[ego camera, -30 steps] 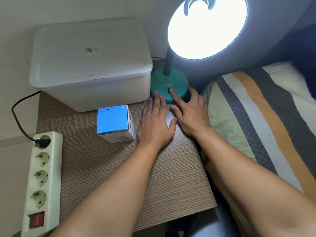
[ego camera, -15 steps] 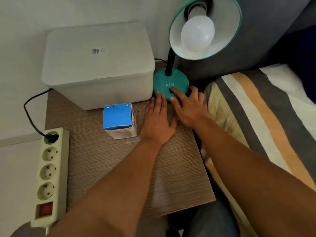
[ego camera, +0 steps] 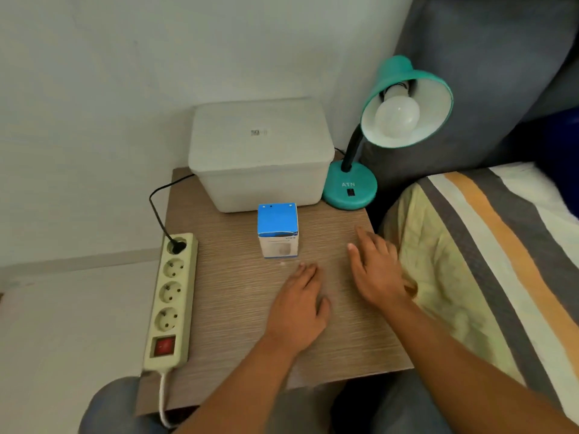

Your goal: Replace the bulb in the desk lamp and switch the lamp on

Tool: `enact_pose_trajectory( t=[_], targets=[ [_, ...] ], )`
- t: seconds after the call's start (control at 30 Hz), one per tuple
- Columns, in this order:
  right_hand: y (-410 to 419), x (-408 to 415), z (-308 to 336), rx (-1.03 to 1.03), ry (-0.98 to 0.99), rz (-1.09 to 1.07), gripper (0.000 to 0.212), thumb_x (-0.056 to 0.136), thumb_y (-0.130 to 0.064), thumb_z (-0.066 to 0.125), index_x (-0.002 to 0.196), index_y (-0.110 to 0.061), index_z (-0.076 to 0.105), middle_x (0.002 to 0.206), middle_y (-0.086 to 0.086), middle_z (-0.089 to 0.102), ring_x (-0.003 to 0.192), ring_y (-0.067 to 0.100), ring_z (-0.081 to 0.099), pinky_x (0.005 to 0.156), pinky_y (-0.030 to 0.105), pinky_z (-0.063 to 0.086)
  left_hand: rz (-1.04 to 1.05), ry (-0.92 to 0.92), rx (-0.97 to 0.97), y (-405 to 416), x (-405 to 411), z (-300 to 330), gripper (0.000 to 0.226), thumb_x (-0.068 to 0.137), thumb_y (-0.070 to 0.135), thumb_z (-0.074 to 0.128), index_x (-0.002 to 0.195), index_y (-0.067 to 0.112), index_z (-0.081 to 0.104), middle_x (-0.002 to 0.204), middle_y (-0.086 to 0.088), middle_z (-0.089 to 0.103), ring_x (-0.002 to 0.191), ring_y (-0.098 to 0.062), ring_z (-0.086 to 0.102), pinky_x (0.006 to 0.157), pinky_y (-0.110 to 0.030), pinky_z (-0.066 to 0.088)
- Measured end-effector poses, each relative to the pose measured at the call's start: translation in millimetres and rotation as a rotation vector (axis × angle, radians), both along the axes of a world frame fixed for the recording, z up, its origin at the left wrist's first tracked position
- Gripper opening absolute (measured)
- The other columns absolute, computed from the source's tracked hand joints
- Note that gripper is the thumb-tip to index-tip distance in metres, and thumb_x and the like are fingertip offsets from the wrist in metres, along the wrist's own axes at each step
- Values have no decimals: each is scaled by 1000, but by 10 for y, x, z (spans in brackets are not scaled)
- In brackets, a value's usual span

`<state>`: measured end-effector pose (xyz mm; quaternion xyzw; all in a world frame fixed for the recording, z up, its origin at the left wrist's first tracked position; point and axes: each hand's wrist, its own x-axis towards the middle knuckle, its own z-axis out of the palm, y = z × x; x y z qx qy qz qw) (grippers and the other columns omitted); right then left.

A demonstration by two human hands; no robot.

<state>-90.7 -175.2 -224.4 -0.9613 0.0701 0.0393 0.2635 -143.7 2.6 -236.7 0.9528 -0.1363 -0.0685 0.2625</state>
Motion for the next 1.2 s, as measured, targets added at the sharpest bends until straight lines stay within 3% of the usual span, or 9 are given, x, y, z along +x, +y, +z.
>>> enact_pose_trajectory(
  t=[0.17,0.3,0.4,0.5,0.6,0.73,0.9,1.03,1.2],
  targets=[
    [329,-186,28,-25,-11,58,58,101,-50,40,153,-27,32,156,0,39,144,23,30,120,46,20,204,-38,-3,504,-275,43,62,94,43,35,144,11,53,149,-5,53,139,-21,46,115,-25,25],
    [634,-139,32,151,-16,156,64,98,-47,51,153,-20,34,154,3,43,143,19,36,118,44,30,437,2,-109,805,-227,136,53,101,33,49,150,13,44,147,-3,50,136,-17,42,112,-25,29],
    [858,-105,113,253,-27,185,66,96,-42,58,153,-18,34,151,2,46,138,17,42,114,42,37,554,9,-210,903,-59,204,56,101,33,51,153,14,38,149,-7,49,135,-21,46,115,-37,38],
    [1010,-38,174,388,-79,156,57,95,-33,63,147,-21,44,137,-2,60,123,15,56,103,42,48,583,13,-279,931,180,255,55,101,36,54,151,15,42,150,-7,50,137,-22,47,114,-42,41],
    [1084,16,201,459,-105,138,48,94,-23,65,140,-27,52,119,-9,68,102,7,66,92,38,54,552,-5,-307,939,397,288,48,100,38,57,143,17,55,135,-3,64,121,-19,61,102,-42,50],
    [1120,126,186,515,-118,120,44,95,-17,61,138,-23,54,111,-14,69,93,-5,66,89,31,55,516,-71,-345,909,540,346,25,99,29,60,120,21,72,104,4,77,91,-12,69,80,-33,56],
    [1162,291,173,505,-111,96,44,98,-19,58,141,-23,52,108,-11,68,86,-6,64,79,16,51,531,-88,-385,904,623,351,27,99,27,61,122,21,72,101,4,77,88,-9,70,77,-25,53],
    [1203,413,104,504,-74,99,47,99,-23,56,144,-26,48,120,-4,69,101,7,66,92,34,54,527,-84,-384,936,689,340,28,98,25,61,125,21,71,105,4,77,91,-9,70,82,-25,54],
    [1211,374,87,519,-30,98,54,99,-24,57,150,-25,39,131,1,65,114,14,64,99,39,51,532,-43,-380,931,656,331,29,98,24,63,125,20,69,107,2,76,94,-13,71,87,-35,57]
  ],
)
